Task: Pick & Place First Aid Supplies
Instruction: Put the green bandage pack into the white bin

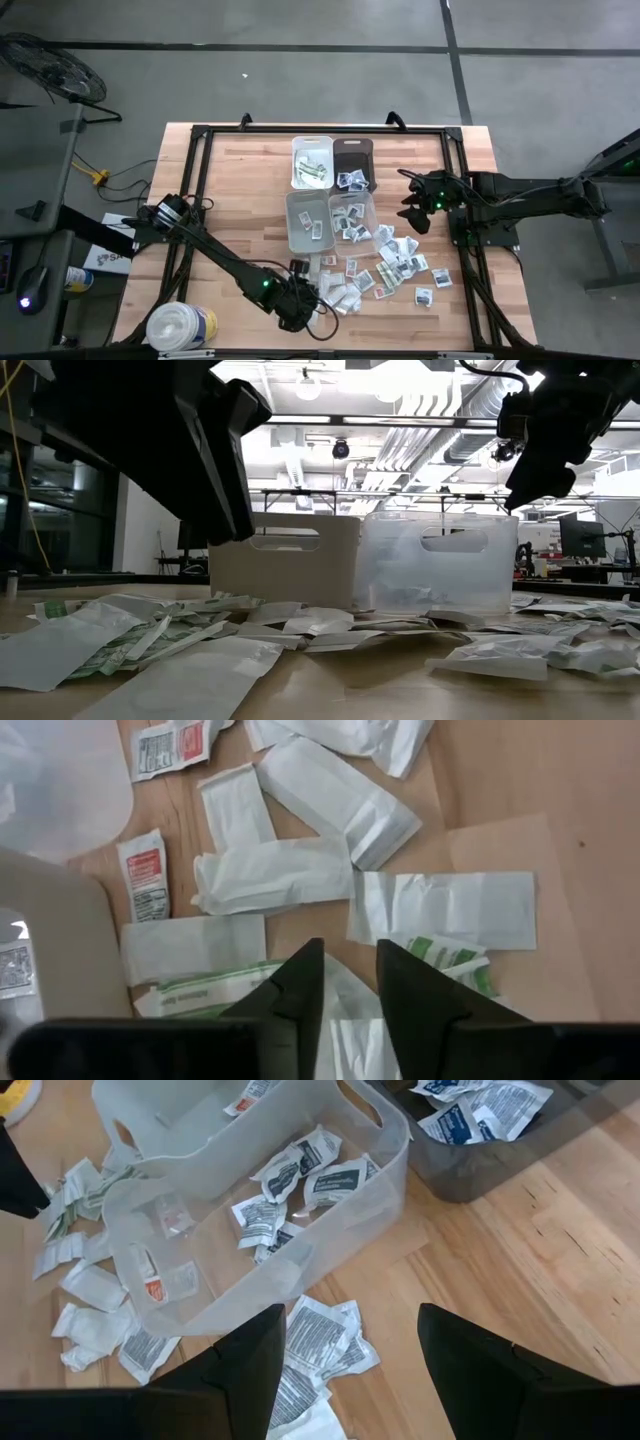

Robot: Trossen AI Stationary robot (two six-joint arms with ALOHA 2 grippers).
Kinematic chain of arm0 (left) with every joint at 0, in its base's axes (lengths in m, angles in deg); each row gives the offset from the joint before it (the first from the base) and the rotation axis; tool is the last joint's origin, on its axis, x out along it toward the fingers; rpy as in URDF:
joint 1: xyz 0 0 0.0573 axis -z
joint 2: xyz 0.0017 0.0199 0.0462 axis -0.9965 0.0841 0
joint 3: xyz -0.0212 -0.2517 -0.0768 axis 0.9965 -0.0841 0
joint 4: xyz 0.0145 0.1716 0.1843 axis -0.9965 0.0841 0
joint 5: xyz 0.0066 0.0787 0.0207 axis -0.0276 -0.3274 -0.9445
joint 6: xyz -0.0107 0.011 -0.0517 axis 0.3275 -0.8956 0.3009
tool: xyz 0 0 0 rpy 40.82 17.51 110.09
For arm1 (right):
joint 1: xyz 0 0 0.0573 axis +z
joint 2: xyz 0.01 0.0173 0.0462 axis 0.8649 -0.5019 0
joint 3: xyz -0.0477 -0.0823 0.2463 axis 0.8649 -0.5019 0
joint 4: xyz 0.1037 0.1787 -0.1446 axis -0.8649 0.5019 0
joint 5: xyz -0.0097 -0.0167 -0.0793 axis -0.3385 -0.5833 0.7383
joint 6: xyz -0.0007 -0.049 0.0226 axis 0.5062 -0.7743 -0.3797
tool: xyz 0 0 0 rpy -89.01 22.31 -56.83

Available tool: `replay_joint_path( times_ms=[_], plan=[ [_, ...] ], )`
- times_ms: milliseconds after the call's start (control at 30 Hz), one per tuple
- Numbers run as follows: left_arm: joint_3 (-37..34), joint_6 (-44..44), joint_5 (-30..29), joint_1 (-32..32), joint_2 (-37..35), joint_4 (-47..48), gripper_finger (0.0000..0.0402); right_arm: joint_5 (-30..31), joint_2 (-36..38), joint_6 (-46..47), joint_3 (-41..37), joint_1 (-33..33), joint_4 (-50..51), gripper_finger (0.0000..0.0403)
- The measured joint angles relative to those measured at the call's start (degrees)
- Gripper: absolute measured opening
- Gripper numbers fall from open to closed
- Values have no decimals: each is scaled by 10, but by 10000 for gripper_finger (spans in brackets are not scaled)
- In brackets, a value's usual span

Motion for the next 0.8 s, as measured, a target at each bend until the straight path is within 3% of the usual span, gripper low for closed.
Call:
replay_joint_path(
  times_ms=[333, 800],
  plan=[
    [0, 4, 9, 0, 29, -8, 215, 0, 0, -12, 0, 0, 0, 222],
    [-1, 43, -26, -5, 38, 18, 223, 0, 0, -23, 0, 0, 4, 222]
  ],
)
